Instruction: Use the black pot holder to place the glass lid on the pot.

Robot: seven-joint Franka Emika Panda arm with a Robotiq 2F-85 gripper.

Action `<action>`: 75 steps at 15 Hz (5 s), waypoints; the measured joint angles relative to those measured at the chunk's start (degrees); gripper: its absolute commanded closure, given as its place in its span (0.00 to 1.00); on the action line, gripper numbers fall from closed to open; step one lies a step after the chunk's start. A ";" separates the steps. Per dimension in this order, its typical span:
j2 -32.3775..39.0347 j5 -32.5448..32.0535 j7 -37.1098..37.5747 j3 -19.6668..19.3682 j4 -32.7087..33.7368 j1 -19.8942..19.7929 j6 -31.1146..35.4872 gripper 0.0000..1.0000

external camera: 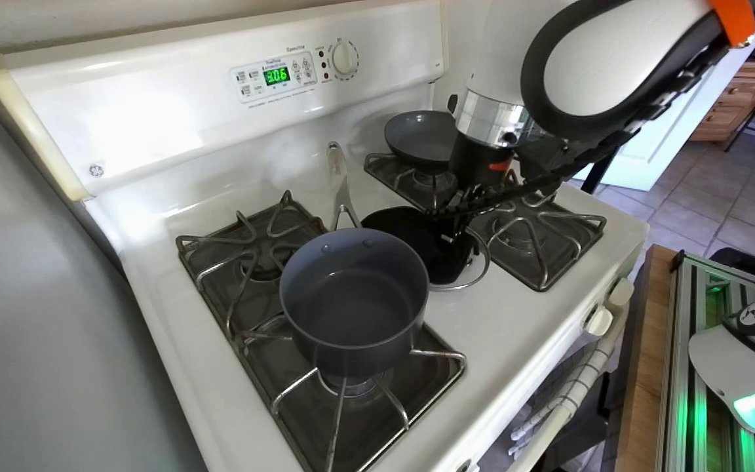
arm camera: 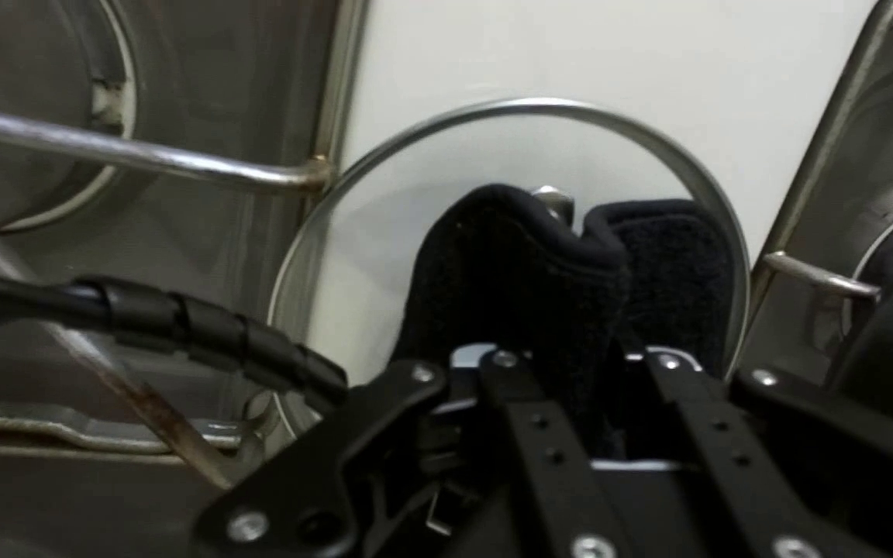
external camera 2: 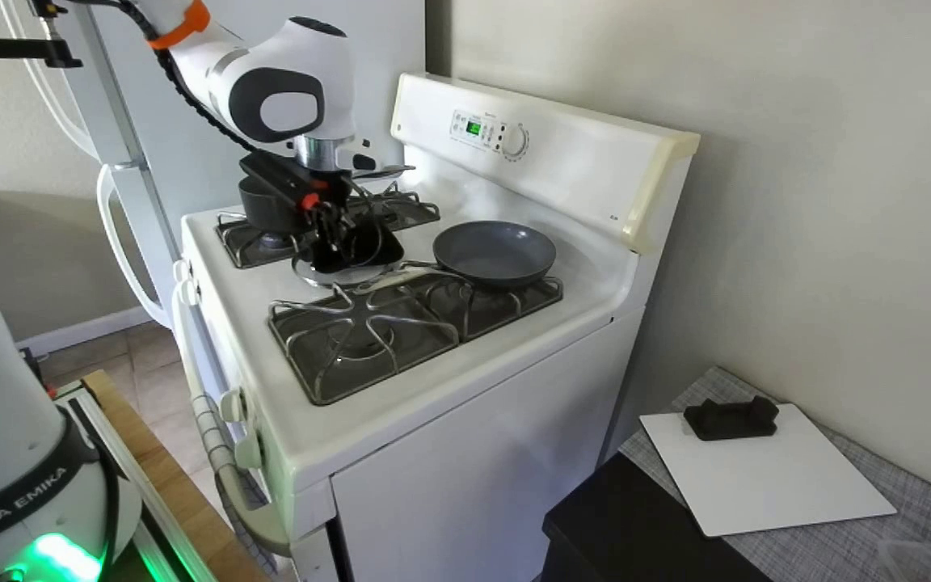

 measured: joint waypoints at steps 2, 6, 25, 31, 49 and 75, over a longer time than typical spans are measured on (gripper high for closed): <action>-0.34 0.79 -1.70 -0.53 0.62 -0.55 -1.74 0.95; -0.95 0.89 -3.33 -1.18 1.55 -0.98 -4.43 0.95; -14.91 0.48 -4.09 -1.06 -2.08 -0.18 -8.96 0.95; -18.53 0.46 -4.07 -1.17 -2.16 -0.13 -9.22 0.95; -20.31 0.50 -0.47 2.01 1.42 5.36 -11.36 0.82; -9.26 -10.06 -0.52 10.31 10.50 7.74 -8.87 0.95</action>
